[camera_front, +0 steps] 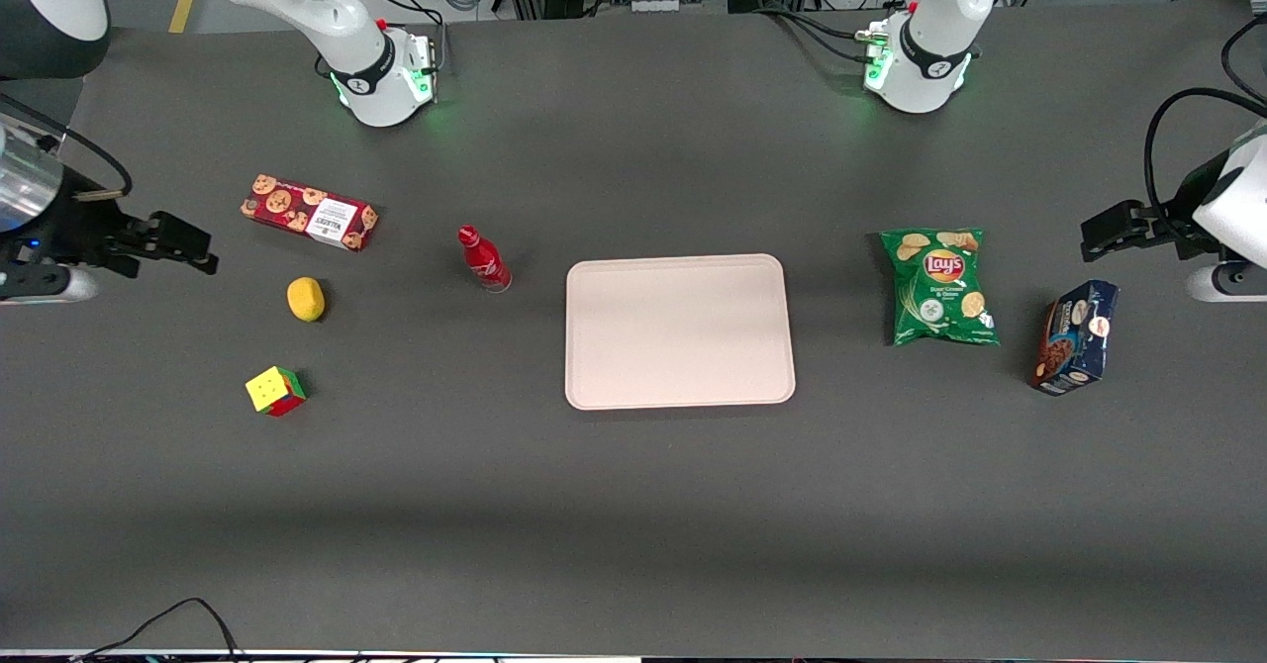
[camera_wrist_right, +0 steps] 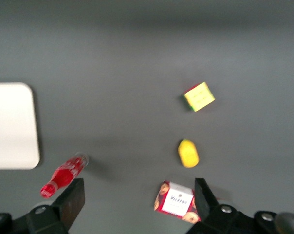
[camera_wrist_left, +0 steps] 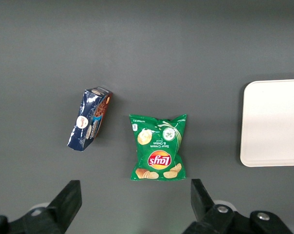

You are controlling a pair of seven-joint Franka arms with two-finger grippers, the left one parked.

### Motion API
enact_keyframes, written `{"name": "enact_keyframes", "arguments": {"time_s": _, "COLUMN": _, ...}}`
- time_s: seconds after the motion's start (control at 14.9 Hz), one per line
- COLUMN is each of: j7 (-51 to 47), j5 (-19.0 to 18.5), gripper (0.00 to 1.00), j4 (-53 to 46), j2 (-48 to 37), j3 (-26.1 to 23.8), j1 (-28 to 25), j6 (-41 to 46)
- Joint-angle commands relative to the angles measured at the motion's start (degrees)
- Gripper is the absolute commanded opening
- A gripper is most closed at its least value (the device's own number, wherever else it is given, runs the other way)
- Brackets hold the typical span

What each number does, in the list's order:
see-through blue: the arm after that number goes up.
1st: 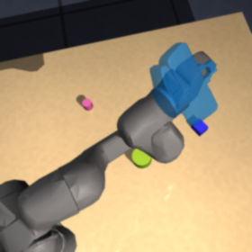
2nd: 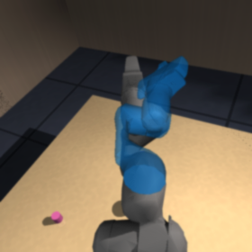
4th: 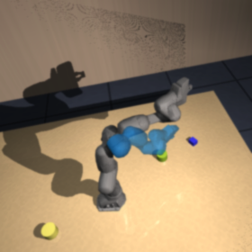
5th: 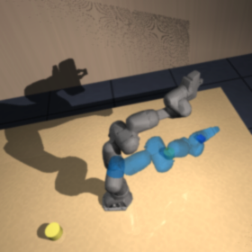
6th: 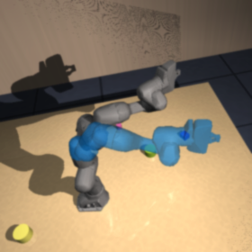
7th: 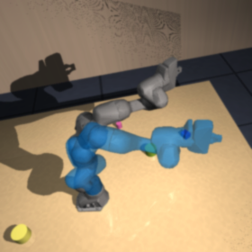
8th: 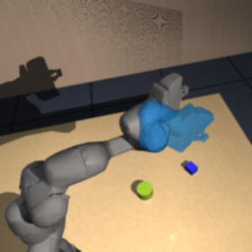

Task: Place coke bottle on tray
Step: 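Move the open right gripper over the red Coca-Cola bottle, then lower the right gripper and close it around the bottle's cap end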

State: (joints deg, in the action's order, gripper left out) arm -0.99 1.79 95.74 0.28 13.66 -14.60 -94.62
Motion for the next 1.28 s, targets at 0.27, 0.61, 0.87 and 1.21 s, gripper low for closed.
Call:
{"name": "enact_keyframes", "arguments": {"time_s": 0.27, "j7": -10.78, "j5": 2.70, "gripper": 1.00, "j4": 20.05, "j2": -9.05, "j3": -12.25, "j1": -0.25, "j6": -9.49}}
{"name": "enact_keyframes", "arguments": {"time_s": 0.61, "j7": -18.51, "j5": 2.61, "gripper": 1.00, "j4": 34.67, "j2": -12.76, "j3": -20.95, "j1": -0.25, "j6": -23.22}}
{"name": "enact_keyframes", "arguments": {"time_s": 0.87, "j7": -20.63, "j5": 2.61, "gripper": 1.00, "j4": 41.26, "j2": -12.06, "j3": -24.73, "j1": -0.25, "j6": -31.30}}
{"name": "enact_keyframes", "arguments": {"time_s": 1.21, "j7": -23.53, "j5": 2.61, "gripper": 1.00, "j4": 43.65, "j2": -7.94, "j3": -28.34, "j1": -0.25, "j6": -38.43}}
